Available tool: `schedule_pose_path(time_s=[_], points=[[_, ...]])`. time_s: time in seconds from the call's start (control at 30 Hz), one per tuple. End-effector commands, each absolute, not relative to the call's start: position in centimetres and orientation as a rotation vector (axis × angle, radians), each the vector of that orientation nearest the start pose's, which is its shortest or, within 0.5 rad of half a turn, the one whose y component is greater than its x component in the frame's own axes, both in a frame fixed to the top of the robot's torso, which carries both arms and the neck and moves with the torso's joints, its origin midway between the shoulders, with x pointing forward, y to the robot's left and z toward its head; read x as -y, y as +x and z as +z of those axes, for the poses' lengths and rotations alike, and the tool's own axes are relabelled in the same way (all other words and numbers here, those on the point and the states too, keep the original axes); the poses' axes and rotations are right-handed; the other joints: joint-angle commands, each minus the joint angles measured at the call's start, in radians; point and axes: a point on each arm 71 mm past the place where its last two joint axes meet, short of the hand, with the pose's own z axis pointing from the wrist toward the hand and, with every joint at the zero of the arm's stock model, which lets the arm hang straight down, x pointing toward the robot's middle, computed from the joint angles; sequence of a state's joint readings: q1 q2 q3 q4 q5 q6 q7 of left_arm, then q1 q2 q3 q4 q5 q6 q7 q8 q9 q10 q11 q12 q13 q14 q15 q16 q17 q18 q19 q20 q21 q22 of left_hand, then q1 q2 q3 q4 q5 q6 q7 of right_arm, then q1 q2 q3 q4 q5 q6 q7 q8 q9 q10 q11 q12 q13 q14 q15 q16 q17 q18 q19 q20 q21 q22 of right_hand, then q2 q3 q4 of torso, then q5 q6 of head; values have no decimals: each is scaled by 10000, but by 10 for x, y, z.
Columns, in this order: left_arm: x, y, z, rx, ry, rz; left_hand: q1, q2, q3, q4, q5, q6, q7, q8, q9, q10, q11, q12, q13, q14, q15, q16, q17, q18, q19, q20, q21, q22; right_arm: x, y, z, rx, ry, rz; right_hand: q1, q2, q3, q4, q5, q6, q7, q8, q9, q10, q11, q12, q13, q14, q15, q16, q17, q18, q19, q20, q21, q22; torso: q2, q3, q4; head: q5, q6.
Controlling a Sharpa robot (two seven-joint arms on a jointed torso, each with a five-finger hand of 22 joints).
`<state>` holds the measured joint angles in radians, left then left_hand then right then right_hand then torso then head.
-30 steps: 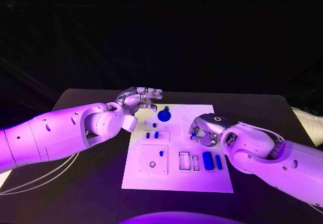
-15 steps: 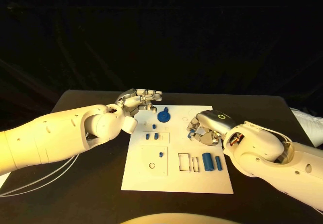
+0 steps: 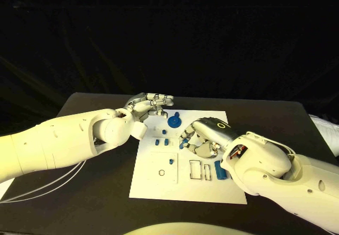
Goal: Assemble the parts on the task board
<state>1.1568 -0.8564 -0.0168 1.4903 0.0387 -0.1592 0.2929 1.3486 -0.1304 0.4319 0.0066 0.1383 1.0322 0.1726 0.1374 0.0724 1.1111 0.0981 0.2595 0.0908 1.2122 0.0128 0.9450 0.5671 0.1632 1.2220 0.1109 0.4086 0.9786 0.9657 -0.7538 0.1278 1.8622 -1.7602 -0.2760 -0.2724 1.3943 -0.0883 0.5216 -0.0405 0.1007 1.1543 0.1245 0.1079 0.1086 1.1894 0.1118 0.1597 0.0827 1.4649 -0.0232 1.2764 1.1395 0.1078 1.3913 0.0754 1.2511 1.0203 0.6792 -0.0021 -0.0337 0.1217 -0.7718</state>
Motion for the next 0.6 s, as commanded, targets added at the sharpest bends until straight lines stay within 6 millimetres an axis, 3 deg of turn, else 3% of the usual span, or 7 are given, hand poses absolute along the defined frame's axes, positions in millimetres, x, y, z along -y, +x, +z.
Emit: schedule_pose_path(time_s=[0.03, 0.3, 0.6], points=[[-214, 487, -199, -15584, -12132, -16331, 105, 31, -9, -46, -18, -40, 6, 36, -11, -39, 5, 55, 15, -86, 13, -35, -14, 178, 64, 11, -55, -14, 64, 376, -183, -15683, -3724, 9317, 126, 66, 87, -75, 71, 59, 30, 24, 11, 697, -594, -46, 87, 386, -84, 9, -21, -58, 40, -48, 29, -25, -1, -11, 15, 67, -38], [-211, 487, -199, -15614, -12110, -16388, 105, 31, -9, -46, -18, -40, 6, 36, -11, -39, 5, 55, 15, -86, 13, -35, -14, 178, 64, 11, -55, -14, 36, 365, -207, -16162, -4111, 10021, 140, 80, 130, -110, 116, 39, 39, 7, 11, 692, -585, -78, 91, 381, -81, 4, -33, -51, 24, -55, 13, -57, 12, -2, 26, 192, -81], [-210, 487, -199, -15638, -12070, -16422, 105, 31, -9, -46, -18, -40, 6, 36, -11, -39, 5, 55, 15, -86, 13, -35, -14, 178, 64, 11, -55, -14, 23, 360, -232, -16810, -4251, 10231, 147, 93, 168, -139, 153, 19, 50, -9, 11, 684, -574, -108, 95, 379, -72, 10, -28, -44, 9, -67, 0, -82, 24, 4, -2, 272, -122]])
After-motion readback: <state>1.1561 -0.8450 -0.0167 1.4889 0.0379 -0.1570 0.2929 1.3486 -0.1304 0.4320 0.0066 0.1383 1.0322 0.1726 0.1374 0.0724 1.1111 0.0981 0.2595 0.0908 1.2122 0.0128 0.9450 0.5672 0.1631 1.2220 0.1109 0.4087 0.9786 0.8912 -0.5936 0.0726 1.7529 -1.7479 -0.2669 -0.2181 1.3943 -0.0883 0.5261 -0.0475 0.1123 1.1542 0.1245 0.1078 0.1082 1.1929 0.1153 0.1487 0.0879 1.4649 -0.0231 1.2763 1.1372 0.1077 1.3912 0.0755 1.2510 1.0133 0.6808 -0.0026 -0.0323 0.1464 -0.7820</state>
